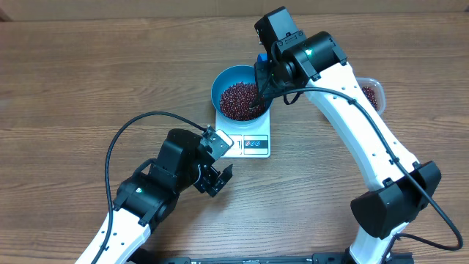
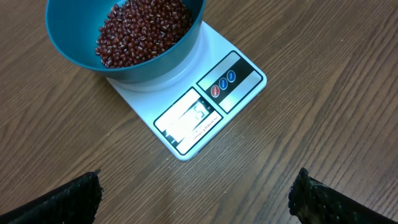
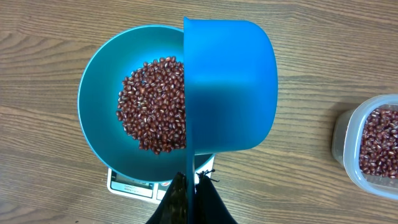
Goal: Scoop item into bowl and weigh 150g on scale
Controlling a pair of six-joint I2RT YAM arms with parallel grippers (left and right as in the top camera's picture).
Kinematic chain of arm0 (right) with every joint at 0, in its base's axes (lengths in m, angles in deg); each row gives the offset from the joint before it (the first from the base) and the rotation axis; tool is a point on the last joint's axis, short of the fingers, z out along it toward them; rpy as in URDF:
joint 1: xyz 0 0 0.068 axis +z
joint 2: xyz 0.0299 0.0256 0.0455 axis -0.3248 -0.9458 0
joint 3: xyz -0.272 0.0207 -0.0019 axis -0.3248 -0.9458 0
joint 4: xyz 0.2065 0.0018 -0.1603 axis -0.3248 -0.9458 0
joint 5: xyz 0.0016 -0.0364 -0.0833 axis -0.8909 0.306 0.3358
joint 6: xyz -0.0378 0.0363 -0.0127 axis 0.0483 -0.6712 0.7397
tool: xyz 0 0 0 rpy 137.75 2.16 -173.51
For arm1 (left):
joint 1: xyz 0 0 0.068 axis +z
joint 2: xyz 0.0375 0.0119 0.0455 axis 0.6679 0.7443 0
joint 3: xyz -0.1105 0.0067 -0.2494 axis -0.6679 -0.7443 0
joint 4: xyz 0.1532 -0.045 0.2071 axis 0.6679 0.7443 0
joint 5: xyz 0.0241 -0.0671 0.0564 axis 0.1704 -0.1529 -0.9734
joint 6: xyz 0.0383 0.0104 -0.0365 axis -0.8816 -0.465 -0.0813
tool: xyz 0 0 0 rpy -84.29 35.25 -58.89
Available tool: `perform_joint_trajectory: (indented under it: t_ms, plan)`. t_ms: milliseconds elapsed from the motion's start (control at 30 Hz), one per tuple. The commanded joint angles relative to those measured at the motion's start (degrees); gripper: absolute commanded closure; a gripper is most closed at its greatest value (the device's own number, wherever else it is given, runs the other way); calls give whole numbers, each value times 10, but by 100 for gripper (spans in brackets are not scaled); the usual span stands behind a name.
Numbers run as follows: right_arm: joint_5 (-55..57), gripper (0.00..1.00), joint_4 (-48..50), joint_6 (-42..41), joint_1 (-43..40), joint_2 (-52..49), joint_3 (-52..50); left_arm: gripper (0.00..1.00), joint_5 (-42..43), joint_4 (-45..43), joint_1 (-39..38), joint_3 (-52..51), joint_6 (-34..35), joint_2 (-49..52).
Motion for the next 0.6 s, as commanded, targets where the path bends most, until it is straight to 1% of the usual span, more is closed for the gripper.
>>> perform_joint_trajectory:
  t_ms: [0,133,233,367,567]
  plan:
    - [4,96,3,-2,3,24,15,0,10,-2,4,-2,-2,2]
    - [16,96,3,-10,3,24,15,1,10,-2,4,-2,-2,2]
    - [69,96,-4,-45,4,24,15,0,10,-2,4,-2,-2,2]
    - [42,96,-4,-21,4,24,15,0,10,-2,4,-2,-2,2]
    - [9,96,-4,-10,3,24,15,0,10,-2,4,-2,-2,2]
